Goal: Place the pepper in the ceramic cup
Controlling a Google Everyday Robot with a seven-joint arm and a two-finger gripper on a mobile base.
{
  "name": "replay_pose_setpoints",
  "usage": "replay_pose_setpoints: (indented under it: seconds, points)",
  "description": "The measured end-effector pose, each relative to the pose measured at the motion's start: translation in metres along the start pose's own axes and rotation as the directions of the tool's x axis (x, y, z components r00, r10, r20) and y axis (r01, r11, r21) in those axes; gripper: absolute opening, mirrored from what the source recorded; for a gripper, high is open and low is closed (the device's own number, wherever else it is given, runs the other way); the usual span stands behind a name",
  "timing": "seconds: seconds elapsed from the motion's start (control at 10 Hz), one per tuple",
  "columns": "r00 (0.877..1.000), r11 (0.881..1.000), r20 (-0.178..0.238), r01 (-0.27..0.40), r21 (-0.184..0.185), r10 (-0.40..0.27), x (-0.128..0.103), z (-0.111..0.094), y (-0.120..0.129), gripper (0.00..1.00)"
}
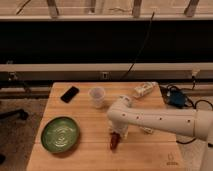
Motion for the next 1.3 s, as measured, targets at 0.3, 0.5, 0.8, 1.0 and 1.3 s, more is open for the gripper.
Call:
replay_pose_setpoints:
  seconds: [0.3,0.5,0.8,1.0,1.3]
  points:
    - [1.0,1.0,-0.006,0.013,0.003,-0.013,-0.003,-0.005,-0.003,0.08]
    - [1.0,1.0,-0.019,0.014,0.004,-0.014,-0.003,-0.011,-0.006,0.0]
    - [1.0,1.0,-0.02,-0.007,0.018,0.008,0.012,-0.026,-0.012,0.0]
    - [1.0,0.999,-0.022,-0.022,0.026,0.022,0.016,-0.04,-0.013,0.0]
    - [0.999,0.999,-0.023,-0.03,0.032,0.031,0.029,-0.055,-0.023,0.0]
